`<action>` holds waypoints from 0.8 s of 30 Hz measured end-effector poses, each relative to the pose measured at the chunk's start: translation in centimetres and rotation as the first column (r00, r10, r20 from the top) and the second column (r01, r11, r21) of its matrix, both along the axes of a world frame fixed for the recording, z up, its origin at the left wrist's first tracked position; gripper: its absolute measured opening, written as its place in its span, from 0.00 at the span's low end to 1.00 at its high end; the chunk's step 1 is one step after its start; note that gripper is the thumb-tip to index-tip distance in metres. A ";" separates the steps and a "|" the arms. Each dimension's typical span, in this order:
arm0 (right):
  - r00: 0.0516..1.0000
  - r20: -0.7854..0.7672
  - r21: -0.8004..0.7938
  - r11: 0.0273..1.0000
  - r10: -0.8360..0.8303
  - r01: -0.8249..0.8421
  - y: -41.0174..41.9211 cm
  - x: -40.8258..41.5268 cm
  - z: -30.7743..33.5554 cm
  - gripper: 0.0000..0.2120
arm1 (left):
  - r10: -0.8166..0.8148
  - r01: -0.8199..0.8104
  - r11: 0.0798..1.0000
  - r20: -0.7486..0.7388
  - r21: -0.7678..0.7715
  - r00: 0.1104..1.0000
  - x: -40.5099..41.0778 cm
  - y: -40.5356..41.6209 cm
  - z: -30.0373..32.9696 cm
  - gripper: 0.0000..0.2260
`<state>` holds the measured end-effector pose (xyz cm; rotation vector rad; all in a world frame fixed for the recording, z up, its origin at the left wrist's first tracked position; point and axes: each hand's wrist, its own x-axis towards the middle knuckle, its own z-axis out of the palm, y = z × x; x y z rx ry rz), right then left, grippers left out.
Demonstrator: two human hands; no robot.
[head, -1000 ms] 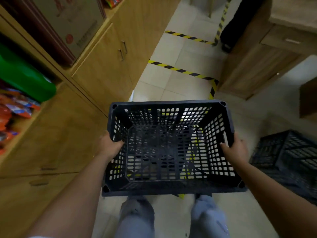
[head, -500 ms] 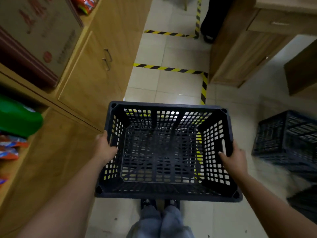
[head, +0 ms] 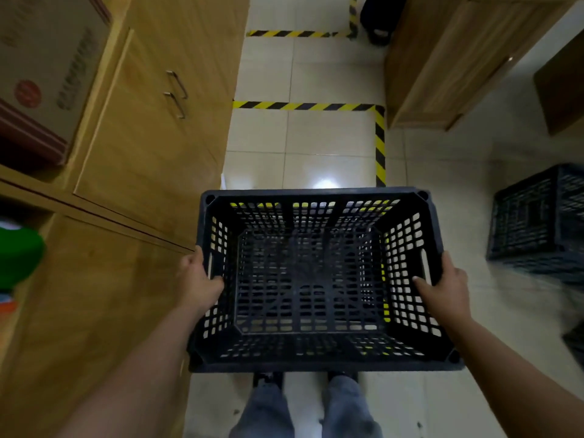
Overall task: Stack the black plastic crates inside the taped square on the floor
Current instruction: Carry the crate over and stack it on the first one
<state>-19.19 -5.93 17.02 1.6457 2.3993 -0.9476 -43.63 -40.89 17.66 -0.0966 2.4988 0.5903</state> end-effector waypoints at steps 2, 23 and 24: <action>1.000 0.003 0.011 1.000 -0.022 0.022 -0.2 -0.2 -0.5 0.31 | -0.024 0.024 1.000 -0.014 -0.011 1.000 -0.5 -0.2 -0.5 0.39; 0.969 -0.048 -0.011 0.970 -0.243 0.243 -2.5 1.5 -0.2 0.21 | -0.094 0.089 0.986 -0.033 -0.140 0.995 2.0 -1.5 -1.0 0.45; 0.961 -0.068 -0.007 0.964 -0.267 0.267 -2.5 1.4 -0.1 0.21 | -0.084 0.079 0.987 -0.024 -0.140 0.996 1.5 -1.5 -0.9 0.45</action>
